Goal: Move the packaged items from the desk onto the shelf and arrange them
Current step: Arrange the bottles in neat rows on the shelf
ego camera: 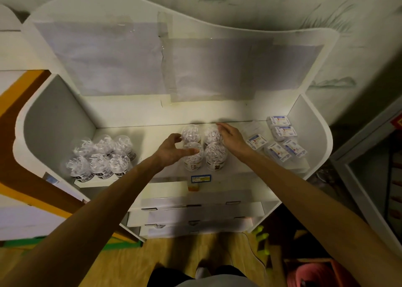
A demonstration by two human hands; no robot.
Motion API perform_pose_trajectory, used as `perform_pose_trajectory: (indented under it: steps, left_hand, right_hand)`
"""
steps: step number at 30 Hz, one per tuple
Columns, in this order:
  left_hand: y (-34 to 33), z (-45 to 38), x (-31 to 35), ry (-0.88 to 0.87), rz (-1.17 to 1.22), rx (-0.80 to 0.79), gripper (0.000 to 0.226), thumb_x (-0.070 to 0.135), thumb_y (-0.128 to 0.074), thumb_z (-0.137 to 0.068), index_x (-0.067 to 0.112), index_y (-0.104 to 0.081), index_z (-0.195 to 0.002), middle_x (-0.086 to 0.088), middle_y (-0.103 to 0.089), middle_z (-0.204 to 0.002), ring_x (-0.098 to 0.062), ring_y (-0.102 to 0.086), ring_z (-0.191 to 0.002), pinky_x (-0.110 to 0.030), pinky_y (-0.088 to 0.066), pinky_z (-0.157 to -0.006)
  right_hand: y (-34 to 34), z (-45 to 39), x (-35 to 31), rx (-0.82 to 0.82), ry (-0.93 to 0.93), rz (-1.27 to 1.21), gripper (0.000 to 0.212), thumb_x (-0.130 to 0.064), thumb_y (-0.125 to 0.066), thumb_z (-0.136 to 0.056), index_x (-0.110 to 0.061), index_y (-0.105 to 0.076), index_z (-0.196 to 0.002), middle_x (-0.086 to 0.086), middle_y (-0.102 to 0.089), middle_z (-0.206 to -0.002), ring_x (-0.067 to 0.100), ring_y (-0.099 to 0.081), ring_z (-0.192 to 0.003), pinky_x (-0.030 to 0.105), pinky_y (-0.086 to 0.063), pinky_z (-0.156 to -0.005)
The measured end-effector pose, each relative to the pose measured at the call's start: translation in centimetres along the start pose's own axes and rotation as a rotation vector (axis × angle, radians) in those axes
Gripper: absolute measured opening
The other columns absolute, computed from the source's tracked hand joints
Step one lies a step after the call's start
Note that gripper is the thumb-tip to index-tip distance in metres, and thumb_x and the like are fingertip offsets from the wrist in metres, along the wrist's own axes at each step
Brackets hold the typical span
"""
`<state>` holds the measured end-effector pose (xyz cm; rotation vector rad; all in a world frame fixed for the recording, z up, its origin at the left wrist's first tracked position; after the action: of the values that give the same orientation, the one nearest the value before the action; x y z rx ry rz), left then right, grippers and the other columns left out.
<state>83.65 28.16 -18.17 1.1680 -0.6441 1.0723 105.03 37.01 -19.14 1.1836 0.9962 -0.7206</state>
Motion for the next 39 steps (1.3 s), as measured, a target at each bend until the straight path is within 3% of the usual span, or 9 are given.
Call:
perform_pose_trajectory:
  steps: [7, 9, 11, 13, 15, 19, 23, 27, 39]
  left_hand:
    - [0.2, 0.0, 0.4, -0.003, 0.039, -0.029, 0.116, 0.032, -0.088, -0.072, 0.024, -0.011, -0.158, -0.003, -0.027, -0.161, -0.029, -0.046, -0.133, -0.042, -0.05, -0.098]
    - [0.4, 0.0, 0.7, -0.072, -0.006, -0.036, 0.116, 0.032, -0.087, -0.073, 0.025, -0.009, -0.159, 0.0, -0.02, -0.164, -0.029, -0.036, -0.141, -0.043, -0.044, -0.106]
    - [0.7, 0.0, 1.0, -0.135, -0.051, -0.069, 0.114, 0.032, -0.086, -0.074, 0.027, -0.011, -0.159, 0.007, -0.022, -0.162, -0.021, -0.031, -0.143, -0.038, -0.038, -0.112]
    - [0.8, -0.1, 1.5, -0.195, -0.101, -0.126, 0.107, 0.027, -0.085, -0.077, 0.028, -0.014, -0.158, 0.016, -0.03, -0.151, -0.009, -0.034, -0.134, -0.022, -0.037, -0.104]
    - [0.9, -0.5, 2.1, -0.241, -0.142, -0.172, 0.104, 0.023, -0.084, -0.078, 0.029, -0.016, -0.157, 0.02, -0.031, -0.144, -0.003, -0.032, -0.13, -0.017, -0.034, -0.101]
    - [1.1, -1.2, 2.7, -0.224, -0.207, -0.218, 0.095, 0.03, -0.088, -0.073, 0.032, -0.033, -0.15, 0.019, -0.037, -0.144, -0.004, -0.036, -0.131, -0.026, -0.034, -0.109]
    - [1.7, -1.7, 2.8, -0.194, -0.248, -0.205, 0.115, 0.068, -0.09, -0.044, 0.038, -0.042, -0.144, 0.014, -0.05, -0.142, -0.012, -0.046, -0.132, -0.041, -0.041, -0.112]
    - [1.6, -1.5, 3.0, -0.184, -0.199, -0.199, 0.117, 0.069, -0.09, -0.035, 0.036, -0.046, -0.138, 0.015, -0.055, -0.133, -0.01, -0.051, -0.124, -0.038, -0.047, -0.105]
    - [1.3, -1.5, 2.6, -0.201, -0.202, -0.208, 0.119, 0.07, -0.09, -0.04, 0.035, -0.041, -0.143, 0.01, -0.049, -0.141, -0.016, -0.046, -0.13, -0.046, -0.044, -0.11]
  right_hand:
    - [-0.2, 0.2, -0.1, -0.003, -0.036, -0.006, 0.046, -0.038, -0.044, -0.106, -0.015, -0.049, -0.146, 0.003, -0.051, -0.148, 0.018, -0.047, -0.135, 0.026, -0.036, -0.105]
    - [-0.2, 0.4, -0.1, 0.01, -0.062, -0.031, 0.048, -0.04, -0.045, -0.105, -0.015, -0.047, -0.147, 0.003, -0.05, -0.148, 0.017, -0.048, -0.132, 0.027, -0.037, -0.102]
    - [-0.3, 1.0, 0.1, 0.022, -0.082, -0.05, 0.049, -0.041, -0.046, -0.105, -0.016, -0.045, -0.147, 0.003, -0.049, -0.147, 0.017, -0.049, -0.129, 0.026, -0.037, -0.098]
    - [-0.5, 1.5, 0.3, 0.016, -0.082, -0.043, 0.049, -0.041, -0.046, -0.105, -0.015, -0.044, -0.147, 0.003, -0.05, -0.146, 0.017, -0.049, -0.129, 0.026, -0.037, -0.099]
    - [-0.7, 1.7, 0.4, 0.015, -0.084, -0.032, 0.048, -0.039, -0.046, -0.105, -0.015, -0.045, -0.146, 0.003, -0.052, -0.143, 0.016, -0.051, -0.123, 0.026, -0.038, -0.097]
    - [-1.2, 1.8, 0.7, 0.045, -0.091, -0.042, 0.043, -0.036, -0.045, -0.106, -0.014, -0.048, -0.143, 0.006, -0.056, -0.138, 0.021, -0.055, -0.122, 0.029, -0.042, -0.096]
    - [-1.0, 1.7, 0.4, 0.06, -0.106, -0.068, 0.042, -0.034, -0.046, -0.106, -0.014, -0.049, -0.143, 0.006, -0.057, -0.137, 0.016, -0.055, -0.113, 0.026, -0.041, -0.089]
    - [-1.0, 1.6, 0.6, 0.054, -0.117, -0.059, 0.044, -0.035, -0.046, -0.105, -0.014, -0.049, -0.144, 0.006, -0.056, -0.139, 0.018, -0.055, -0.117, 0.027, -0.041, -0.092]
    - [-0.7, 1.6, 0.9, 0.106, -0.096, 0.015, 0.04, -0.037, -0.04, -0.107, -0.016, -0.056, -0.137, 0.005, -0.061, -0.133, 0.022, -0.056, -0.12, 0.028, -0.041, -0.095]
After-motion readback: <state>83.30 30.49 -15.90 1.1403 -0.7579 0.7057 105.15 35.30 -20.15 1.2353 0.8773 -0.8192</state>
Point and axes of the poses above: each hand's wrist, its own z-axis away from the middle knuckle, its own y-axis out of the back of the hand, x = y × z, the point moved 3 cm from there along -z, towards the middle knuckle
